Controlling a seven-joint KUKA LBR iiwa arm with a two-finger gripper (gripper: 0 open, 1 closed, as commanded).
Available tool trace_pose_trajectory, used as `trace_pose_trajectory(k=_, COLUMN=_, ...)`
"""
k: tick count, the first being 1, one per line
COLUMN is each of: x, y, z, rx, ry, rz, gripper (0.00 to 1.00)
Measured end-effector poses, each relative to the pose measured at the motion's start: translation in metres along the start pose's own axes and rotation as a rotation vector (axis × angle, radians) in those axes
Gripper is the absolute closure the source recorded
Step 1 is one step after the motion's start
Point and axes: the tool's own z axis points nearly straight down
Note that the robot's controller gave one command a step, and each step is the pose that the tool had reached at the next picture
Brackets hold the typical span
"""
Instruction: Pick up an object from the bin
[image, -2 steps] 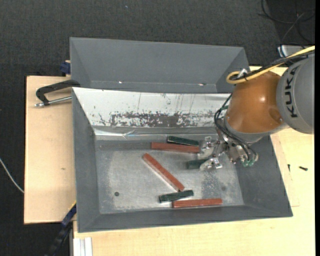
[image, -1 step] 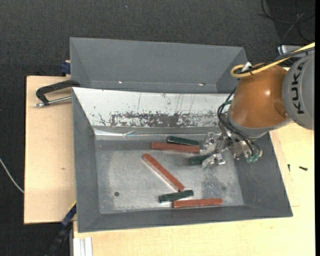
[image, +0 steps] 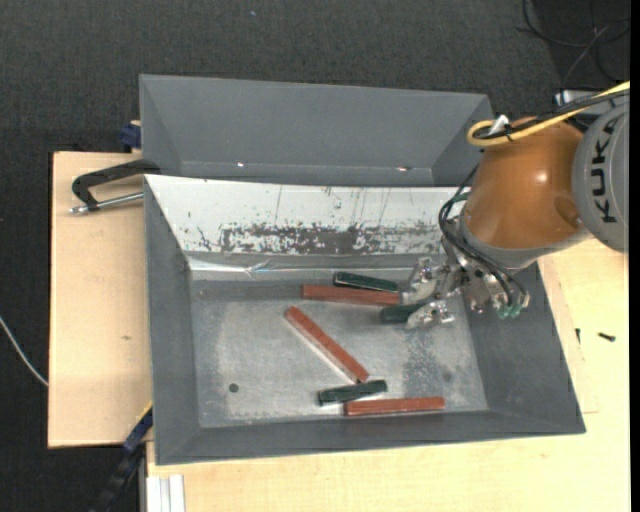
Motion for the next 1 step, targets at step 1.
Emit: trace_pose_trajectory(k=1, x=-0.0002, y=0.0001, z=-0.0077, rx=0.000, ry=0.000, rz=0.000, gripper=1.00)
